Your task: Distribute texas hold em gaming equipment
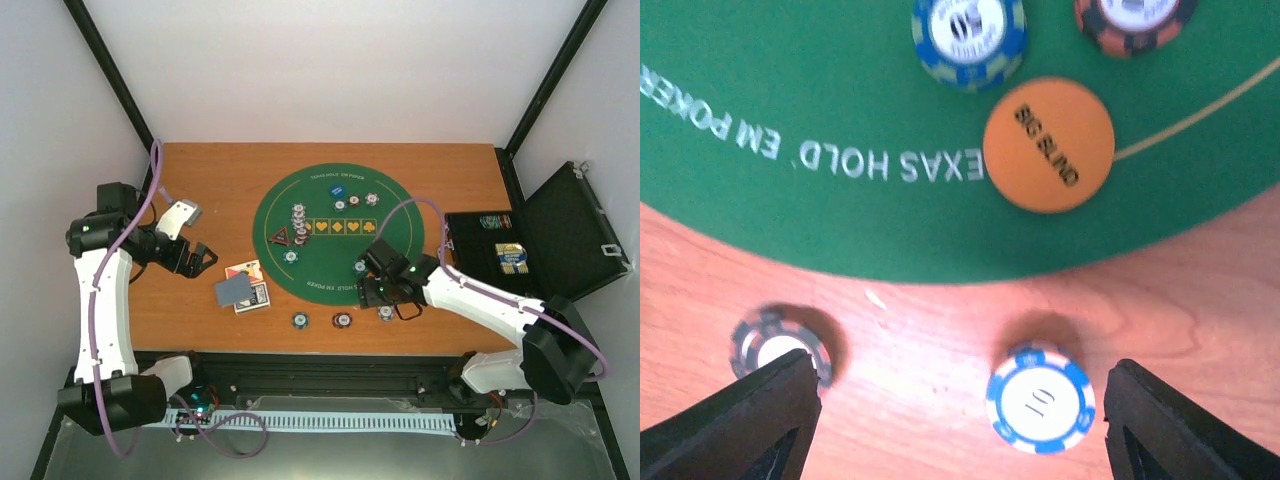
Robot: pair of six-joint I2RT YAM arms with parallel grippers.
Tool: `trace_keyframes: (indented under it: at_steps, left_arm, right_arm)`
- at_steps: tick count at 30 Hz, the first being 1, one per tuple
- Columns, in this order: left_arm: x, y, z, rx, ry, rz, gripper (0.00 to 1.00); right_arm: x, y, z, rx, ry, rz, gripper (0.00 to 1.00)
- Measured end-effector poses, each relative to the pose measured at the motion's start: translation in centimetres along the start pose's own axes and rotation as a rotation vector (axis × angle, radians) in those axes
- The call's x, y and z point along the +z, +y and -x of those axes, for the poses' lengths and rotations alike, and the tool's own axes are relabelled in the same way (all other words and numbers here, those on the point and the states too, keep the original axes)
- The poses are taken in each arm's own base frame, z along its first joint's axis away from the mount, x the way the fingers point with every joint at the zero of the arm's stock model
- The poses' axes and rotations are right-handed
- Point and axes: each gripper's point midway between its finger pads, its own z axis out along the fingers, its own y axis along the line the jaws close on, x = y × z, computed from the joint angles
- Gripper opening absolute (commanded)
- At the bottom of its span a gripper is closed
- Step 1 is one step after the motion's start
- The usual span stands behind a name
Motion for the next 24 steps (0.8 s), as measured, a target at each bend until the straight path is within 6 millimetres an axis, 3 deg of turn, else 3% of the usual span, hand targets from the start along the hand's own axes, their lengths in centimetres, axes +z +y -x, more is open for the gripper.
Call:
trace_keyframes:
  at_steps: [7,24]
  left_arm:
    - [-0.1,-0.2,-0.3,0.001,0.001,0.004,1.00]
    - [-0.1,-0.2,-0.3,-0.001,0.003,0.003,1.00]
  right_arm:
    - [1.3,-1.0,-3.4,0.004,0.051,-0.041,0.78]
    - [4.4,-2.9,-5.3,0.012,0.105,-0.132,0.75]
